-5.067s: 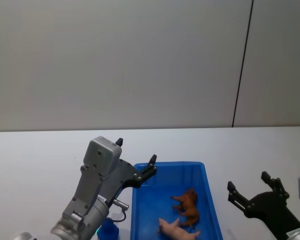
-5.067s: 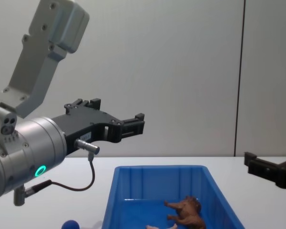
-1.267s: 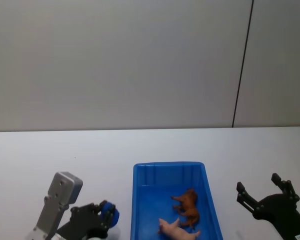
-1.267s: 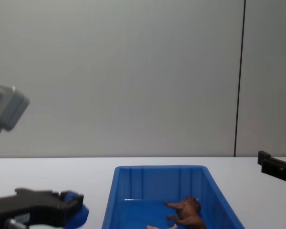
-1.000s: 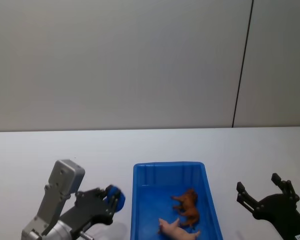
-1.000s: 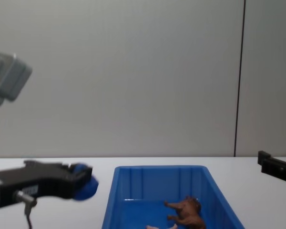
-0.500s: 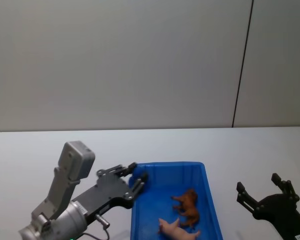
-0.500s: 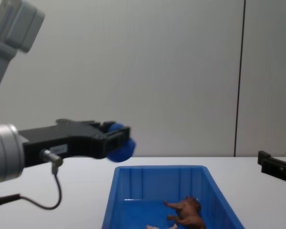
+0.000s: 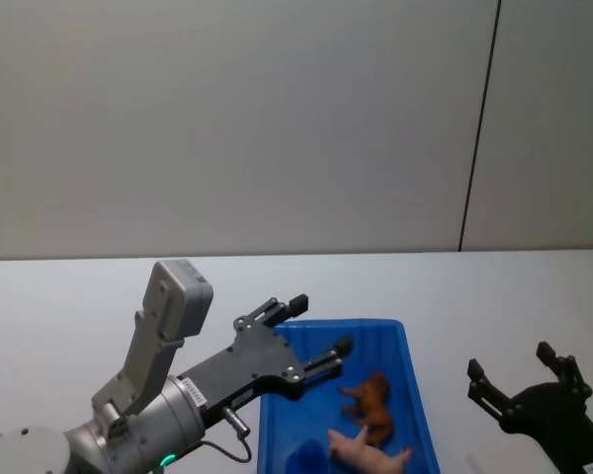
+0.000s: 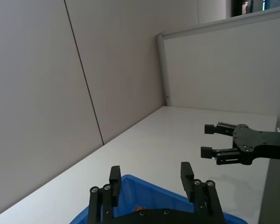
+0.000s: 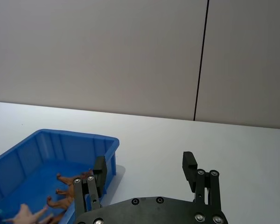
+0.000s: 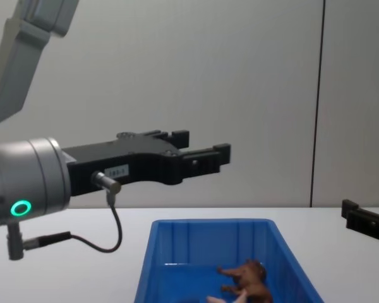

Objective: Pick up the two dolls from the table and place them into the box.

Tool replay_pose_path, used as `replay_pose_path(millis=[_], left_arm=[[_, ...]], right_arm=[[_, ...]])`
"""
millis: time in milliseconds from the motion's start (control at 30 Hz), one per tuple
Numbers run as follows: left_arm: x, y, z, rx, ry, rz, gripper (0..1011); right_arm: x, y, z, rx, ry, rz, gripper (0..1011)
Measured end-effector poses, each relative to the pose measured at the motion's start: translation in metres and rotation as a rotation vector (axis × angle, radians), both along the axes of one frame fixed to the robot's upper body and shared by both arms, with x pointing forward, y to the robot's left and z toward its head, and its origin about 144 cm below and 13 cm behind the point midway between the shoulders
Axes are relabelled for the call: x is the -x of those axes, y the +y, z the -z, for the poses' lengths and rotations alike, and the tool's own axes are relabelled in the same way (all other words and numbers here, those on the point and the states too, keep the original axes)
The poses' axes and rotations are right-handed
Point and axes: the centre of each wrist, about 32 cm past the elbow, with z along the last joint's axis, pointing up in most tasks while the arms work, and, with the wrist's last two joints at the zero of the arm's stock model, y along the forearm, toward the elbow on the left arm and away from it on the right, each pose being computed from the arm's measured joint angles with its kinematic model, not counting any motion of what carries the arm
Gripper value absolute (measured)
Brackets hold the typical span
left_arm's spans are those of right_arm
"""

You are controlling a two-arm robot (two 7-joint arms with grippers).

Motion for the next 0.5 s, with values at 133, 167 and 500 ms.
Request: replay_pose_path(millis=[133, 167, 500], left_arm=[[-0.0018, -0.0025, -0.0013, 0.006, -0.005, 0.019, 895], [-0.0023, -0.0032, -0.0017, 0.008, -0.007, 0.024, 927], [-0.0049, -0.0065, -0.0037, 0.017, -0.015, 0.049, 1001]], right_arm=[[0.0000, 0.0000, 0.0000, 0.000, 0.000, 0.000, 1001], [0.0000, 0.0000, 0.0000, 0.000, 0.000, 0.000, 1001], [0.0000, 0.0000, 0.0000, 0.000, 0.000, 0.000, 1001]])
